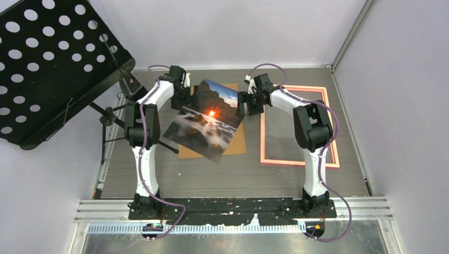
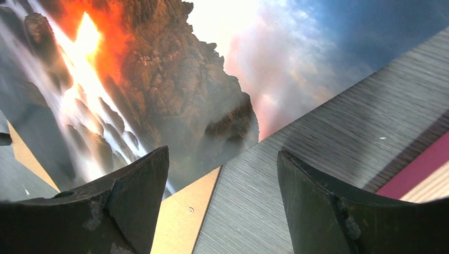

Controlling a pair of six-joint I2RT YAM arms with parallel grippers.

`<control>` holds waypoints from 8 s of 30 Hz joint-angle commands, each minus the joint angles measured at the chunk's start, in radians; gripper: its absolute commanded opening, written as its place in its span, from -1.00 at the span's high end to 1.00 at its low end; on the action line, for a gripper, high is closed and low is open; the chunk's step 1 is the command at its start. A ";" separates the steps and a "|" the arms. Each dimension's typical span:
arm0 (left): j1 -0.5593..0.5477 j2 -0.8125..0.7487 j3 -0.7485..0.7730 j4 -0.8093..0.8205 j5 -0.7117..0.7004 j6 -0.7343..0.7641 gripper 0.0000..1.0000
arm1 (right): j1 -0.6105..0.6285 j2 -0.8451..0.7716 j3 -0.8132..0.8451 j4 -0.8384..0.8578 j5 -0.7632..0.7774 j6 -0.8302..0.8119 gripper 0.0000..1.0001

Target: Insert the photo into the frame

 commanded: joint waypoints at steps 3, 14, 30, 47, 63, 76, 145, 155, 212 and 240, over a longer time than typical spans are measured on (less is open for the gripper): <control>0.034 -0.116 -0.113 0.047 -0.003 -0.011 -0.78 | 0.005 0.061 0.004 -0.020 -0.064 0.031 -0.61; 0.076 -0.146 -0.154 0.027 0.022 -0.070 -0.72 | 0.006 0.060 -0.028 -0.002 -0.099 0.039 -0.61; 0.065 -0.126 -0.115 -0.037 0.019 -0.080 -0.69 | 0.014 0.011 -0.043 -0.002 -0.147 0.037 -0.60; 0.040 -0.132 -0.256 0.014 0.115 -0.114 -0.65 | 0.001 -0.114 -0.154 0.040 -0.031 0.093 -0.60; 0.016 -0.160 -0.347 0.074 0.176 -0.138 -0.61 | -0.045 -0.006 -0.158 0.153 -0.118 0.224 -0.61; 0.016 -0.202 -0.428 0.123 0.201 -0.169 -0.58 | -0.099 0.022 -0.270 0.506 -0.245 0.441 -0.61; 0.014 -0.186 -0.435 0.124 0.249 -0.155 -0.54 | -0.093 0.066 -0.149 0.838 -0.393 0.592 -0.54; 0.014 -0.180 -0.434 0.124 0.252 -0.154 -0.54 | -0.090 0.024 -0.151 0.698 -0.345 0.429 -0.54; 0.014 -0.214 -0.463 0.151 0.274 -0.180 -0.54 | -0.032 -0.063 -0.370 0.728 -0.349 0.444 -0.58; 0.014 -0.345 -0.484 0.108 0.008 -0.086 -0.71 | 0.046 -0.090 -0.136 -0.110 0.176 -0.212 -0.48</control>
